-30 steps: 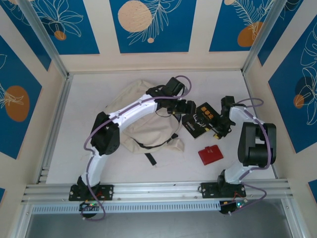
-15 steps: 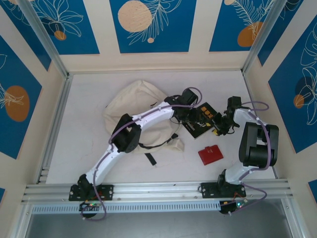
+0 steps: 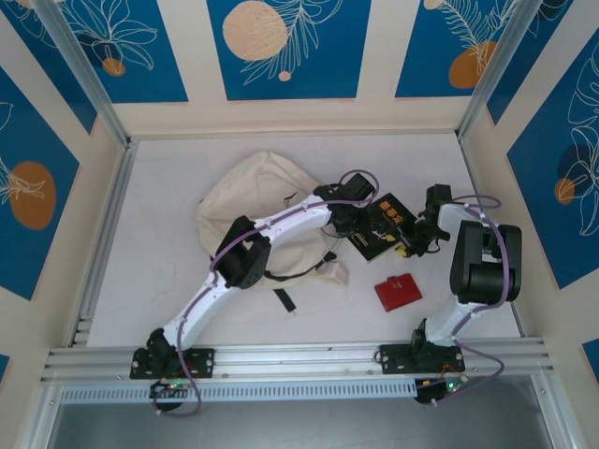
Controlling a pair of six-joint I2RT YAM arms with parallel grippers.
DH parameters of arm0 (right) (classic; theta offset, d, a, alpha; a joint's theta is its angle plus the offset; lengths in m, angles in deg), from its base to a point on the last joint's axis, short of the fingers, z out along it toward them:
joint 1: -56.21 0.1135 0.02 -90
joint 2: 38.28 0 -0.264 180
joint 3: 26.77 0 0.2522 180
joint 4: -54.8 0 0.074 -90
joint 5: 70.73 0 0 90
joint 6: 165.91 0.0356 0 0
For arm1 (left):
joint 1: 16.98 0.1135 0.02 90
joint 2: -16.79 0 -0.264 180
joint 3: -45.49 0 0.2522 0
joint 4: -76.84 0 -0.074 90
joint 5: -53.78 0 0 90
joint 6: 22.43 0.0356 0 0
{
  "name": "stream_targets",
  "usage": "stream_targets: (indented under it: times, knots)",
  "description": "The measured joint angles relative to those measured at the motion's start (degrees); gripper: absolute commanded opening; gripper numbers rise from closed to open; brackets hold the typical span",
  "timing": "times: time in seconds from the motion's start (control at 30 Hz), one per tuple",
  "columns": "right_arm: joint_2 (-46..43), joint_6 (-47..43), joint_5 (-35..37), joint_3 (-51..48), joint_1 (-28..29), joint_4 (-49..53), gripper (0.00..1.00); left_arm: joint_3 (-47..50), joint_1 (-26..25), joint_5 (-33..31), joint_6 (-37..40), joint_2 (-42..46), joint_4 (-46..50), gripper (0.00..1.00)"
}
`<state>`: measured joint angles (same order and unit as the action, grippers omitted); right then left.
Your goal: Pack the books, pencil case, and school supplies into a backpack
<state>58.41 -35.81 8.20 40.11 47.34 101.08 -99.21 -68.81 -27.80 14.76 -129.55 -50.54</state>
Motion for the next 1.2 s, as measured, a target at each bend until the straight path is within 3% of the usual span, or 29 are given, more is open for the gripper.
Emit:
stream_targets:
  times: [0.23, 0.7, 0.97, 1.1, 1.2]
  knots:
    - [-0.4, 0.3, -0.8, 0.1, 0.9, 0.1, 0.27, -0.3, 0.0, -0.2, -0.7, -0.2, 0.6, 0.19]
    - [-8.0, 1.3, -3.6, -1.7, 0.9, -2.4, 0.2, -0.8, 0.0, -0.6, -0.7, -0.5, 1.1, 0.15]
    - [-8.0, 2.8, -3.2, -3.3, 0.7, -3.8, 0.04, -0.8, 0.0, -0.6, -0.7, -0.5, 1.1, 0.15]
    - [-8.4, 3.0, -2.3, -3.3, 0.7, -3.6, 0.0, -1.0, 0.0, -0.3, -0.4, -0.5, 1.0, 0.22]
    - [-10.5, 2.9, -1.9, -3.4, 0.8, -3.6, 0.0, -1.9, 0.0, 1.3, 0.5, -0.5, 0.9, 0.37]
